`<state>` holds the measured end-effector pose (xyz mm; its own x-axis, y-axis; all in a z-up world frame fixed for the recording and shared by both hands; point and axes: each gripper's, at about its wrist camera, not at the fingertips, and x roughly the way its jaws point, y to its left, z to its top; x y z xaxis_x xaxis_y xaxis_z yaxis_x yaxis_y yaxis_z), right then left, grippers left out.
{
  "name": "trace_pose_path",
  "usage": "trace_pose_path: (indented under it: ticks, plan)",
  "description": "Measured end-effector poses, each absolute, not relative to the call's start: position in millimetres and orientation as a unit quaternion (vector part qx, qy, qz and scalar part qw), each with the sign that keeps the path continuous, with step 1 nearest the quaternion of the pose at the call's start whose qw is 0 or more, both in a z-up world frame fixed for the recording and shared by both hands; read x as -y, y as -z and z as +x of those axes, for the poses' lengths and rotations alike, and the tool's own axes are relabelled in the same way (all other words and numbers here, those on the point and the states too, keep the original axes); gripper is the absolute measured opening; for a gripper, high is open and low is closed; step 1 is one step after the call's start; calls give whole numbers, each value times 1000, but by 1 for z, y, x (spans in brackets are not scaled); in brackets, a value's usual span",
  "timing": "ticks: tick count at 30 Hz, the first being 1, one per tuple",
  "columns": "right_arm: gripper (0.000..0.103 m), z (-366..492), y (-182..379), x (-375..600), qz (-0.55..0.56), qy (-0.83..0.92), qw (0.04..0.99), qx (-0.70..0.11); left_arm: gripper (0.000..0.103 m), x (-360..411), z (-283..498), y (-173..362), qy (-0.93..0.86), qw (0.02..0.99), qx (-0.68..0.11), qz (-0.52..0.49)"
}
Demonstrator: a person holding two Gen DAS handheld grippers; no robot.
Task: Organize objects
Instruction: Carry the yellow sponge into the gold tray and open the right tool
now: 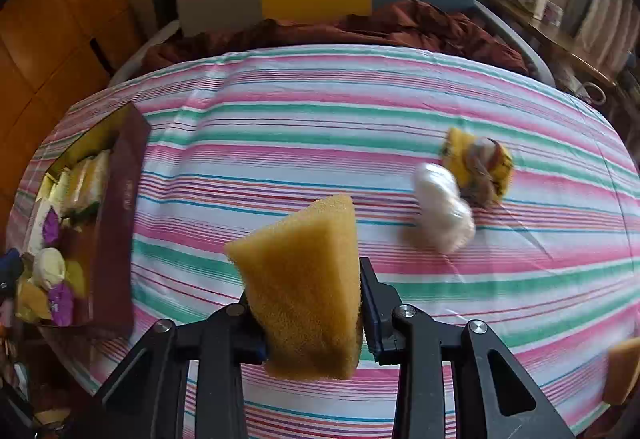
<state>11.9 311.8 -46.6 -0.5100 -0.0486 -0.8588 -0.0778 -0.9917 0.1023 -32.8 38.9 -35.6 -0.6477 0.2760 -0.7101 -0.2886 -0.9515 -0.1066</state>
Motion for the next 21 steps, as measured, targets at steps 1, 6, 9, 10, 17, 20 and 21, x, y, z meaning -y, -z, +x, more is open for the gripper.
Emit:
trace_pose_path:
  ticks: [1,6,9,10,17,20,21]
  plan:
    - [36,8,42,-297,-491,-869,-6,-59,50,-36,-34,35,-908,154,-5,-390]
    - [36,-16,22,-233,-474,-877,-73,-42,50,-21,-38,36,-907,147,12,-395]
    - [36,-30,20,-200,-471,-877,-98,-27,50,-11,-39,39,-908,139,17,-395]
    - [36,-36,20,-190,-471,-875,-105,-23,50,-8,-40,40,-908,136,18,-395]
    - [36,-74,31,-135,-480,-867,-131,9,50,8,-41,41,-912,114,22,-393]
    - [37,-92,38,-117,-478,-869,-126,22,50,11,-43,42,-912,112,26,-393]
    - [38,-99,40,-114,-479,-869,-120,25,50,12,-43,42,-912,112,26,-394]
